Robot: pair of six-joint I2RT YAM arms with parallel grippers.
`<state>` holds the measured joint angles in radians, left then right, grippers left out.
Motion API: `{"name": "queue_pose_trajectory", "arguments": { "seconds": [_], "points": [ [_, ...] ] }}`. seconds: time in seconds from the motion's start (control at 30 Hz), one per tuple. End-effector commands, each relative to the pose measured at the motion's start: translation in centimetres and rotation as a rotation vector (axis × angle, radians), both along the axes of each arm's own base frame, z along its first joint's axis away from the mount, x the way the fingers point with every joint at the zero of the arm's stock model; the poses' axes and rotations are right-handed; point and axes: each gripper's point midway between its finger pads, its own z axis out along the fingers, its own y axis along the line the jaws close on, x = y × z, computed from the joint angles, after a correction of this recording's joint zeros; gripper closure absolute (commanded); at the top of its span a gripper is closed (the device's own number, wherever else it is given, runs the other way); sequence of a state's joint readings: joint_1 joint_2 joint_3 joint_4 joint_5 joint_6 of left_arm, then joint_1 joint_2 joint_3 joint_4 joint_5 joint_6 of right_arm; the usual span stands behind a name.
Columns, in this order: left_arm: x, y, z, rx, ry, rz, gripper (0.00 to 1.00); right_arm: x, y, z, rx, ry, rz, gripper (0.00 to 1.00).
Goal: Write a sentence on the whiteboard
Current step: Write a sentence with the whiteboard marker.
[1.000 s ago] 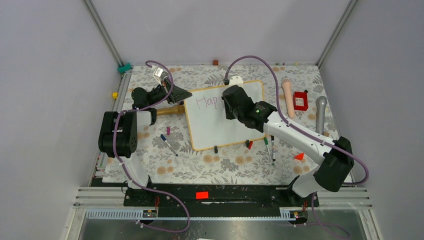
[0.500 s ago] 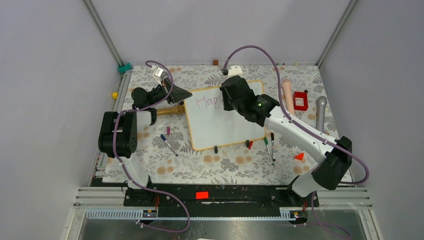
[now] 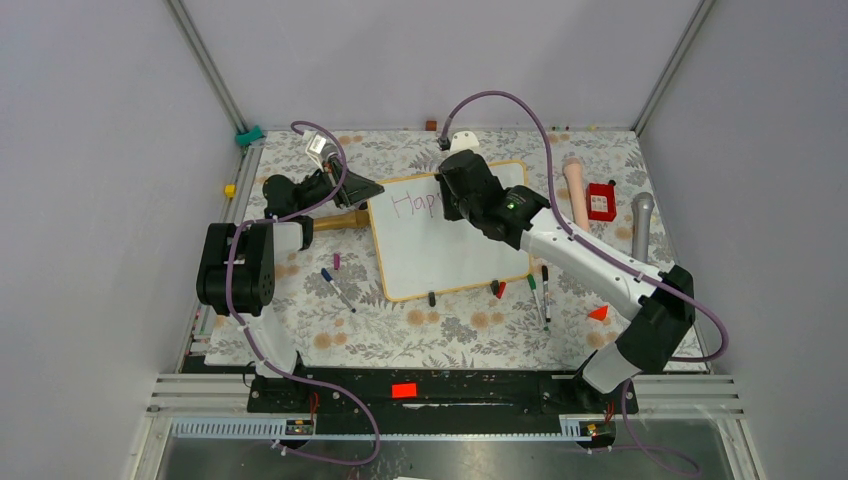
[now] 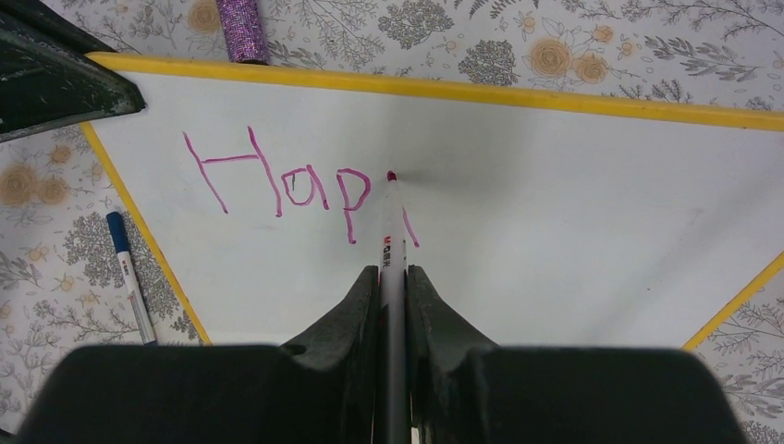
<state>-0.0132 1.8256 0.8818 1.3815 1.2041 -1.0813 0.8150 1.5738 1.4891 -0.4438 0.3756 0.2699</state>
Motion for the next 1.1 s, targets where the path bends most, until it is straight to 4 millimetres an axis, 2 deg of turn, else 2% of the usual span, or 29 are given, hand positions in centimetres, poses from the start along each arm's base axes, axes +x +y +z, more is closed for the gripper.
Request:
{"name": "queue_pose_trajectory", "arguments": {
  "seconds": [0.0, 0.27, 0.63, 1.07],
  "points": [
    [-1.4, -0.4, 2.9, 0.024, -0.182, -0.041, 1.0, 1.5, -1.1, 1.2, 0.001, -0.048, -0.097, 1.0],
    [-1.4, -0.4, 2.9, 0.024, -0.183, -0.041, 1.0, 1.5, -2.1, 1.1, -0.033, -0.063, -0.115, 1.0],
    [-1.3, -0.4, 2.7, 0.025, -0.181, -0.04, 1.0, 0.0, -1.7, -0.1, -0.036, 0.005, -0.05, 1.0],
    [-1.3, -0.4, 2.8, 0.024, -0.183, -0.037, 1.0, -0.8, -1.1, -0.7, -0.019, 0.042, -0.005, 1.0]
  ]
}}
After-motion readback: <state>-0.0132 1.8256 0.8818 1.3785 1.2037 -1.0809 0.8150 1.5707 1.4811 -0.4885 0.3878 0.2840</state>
